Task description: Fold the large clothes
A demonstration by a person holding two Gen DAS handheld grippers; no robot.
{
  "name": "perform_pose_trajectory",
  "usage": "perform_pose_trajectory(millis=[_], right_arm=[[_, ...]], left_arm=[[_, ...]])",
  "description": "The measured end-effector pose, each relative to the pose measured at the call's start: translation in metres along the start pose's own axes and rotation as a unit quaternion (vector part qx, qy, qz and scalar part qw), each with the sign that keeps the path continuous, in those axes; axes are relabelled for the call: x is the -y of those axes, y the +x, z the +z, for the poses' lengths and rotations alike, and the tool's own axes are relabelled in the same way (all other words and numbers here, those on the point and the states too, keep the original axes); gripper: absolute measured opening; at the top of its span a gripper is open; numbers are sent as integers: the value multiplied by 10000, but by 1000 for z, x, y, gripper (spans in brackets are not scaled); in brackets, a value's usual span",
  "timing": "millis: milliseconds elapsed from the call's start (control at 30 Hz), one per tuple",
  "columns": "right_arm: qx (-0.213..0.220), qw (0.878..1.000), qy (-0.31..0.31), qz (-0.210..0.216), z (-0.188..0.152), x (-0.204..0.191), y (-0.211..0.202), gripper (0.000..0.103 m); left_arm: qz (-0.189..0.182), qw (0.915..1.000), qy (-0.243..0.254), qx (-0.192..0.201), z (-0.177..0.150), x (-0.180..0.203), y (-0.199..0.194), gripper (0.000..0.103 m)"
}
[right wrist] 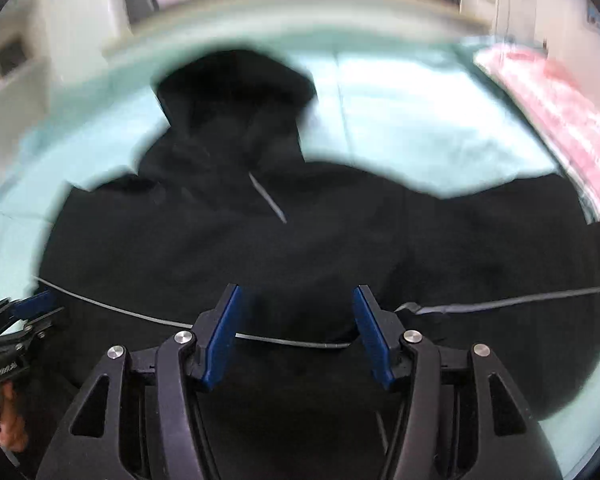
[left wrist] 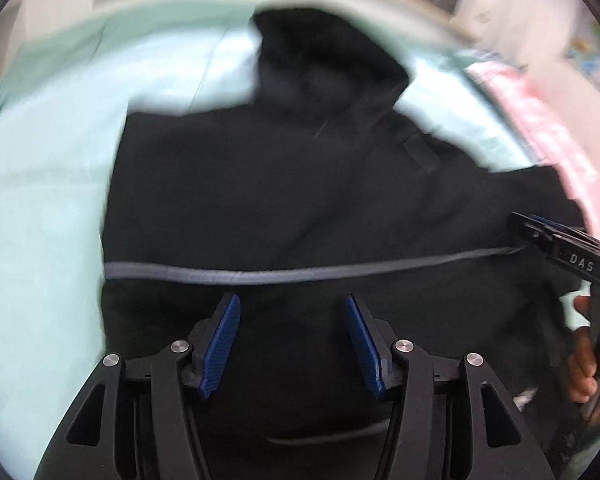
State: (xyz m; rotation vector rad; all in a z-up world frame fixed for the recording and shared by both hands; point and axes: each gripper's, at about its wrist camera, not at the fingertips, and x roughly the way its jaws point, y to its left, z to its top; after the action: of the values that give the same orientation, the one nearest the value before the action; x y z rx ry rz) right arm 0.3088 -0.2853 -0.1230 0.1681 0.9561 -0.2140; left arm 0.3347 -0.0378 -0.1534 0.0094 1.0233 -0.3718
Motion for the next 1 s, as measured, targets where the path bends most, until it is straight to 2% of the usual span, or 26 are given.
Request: perform_pose_trajectory(millis=[67,133,233,333,400,433,500,567,633,667,833,900,1000], right_arm=[[-581,9982,79,-150,-14,7,45,57],[-545,9981,264,100,-20,17,54,57],[-649,9974,296,32,-17,18,51,55],[-493,9985,207,128,-18,13,29,54],[-207,9991,152,324,-22,12,6,55],[-40,9996,69,268,-25,10,-8,55],[121,9999,-80,-45,-31,7,-23,55],[36,9998,-167,-139,-38,10,-21,55],[-443,9984,-166,-310,-53,14,9,54],[-539,9981,-128,-252,-59,17,20,55],[-322,9985,-178,-413,-69,10,22,55],[-295,9991,-99,-299,-71,13,20,55],[-235,9995,160,112,-78,31,4,56]], left_arm=[[-90,9999,-8,111,-7,-5,8,56],[-65,9999,-47,60,-4,-6,9,56],[64,9999,59,87,-7,-4,7,56],[207,9992,267,225,-11,1,-9,56],[-71,9987,283,411,-15,6,-29,56],[-194,9980,289,528,-18,10,-39,56],[-210,9972,253,675,-24,13,-49,56],[-182,9982,176,545,-27,14,-41,56],[-5,9999,79,106,-30,11,-10,56],[-26,10000,53,80,-32,8,-3,57],[273,9991,232,241,-35,18,-2,58],[326,9987,251,305,-38,19,-7,58],[542,9973,314,387,-42,29,-25,58]])
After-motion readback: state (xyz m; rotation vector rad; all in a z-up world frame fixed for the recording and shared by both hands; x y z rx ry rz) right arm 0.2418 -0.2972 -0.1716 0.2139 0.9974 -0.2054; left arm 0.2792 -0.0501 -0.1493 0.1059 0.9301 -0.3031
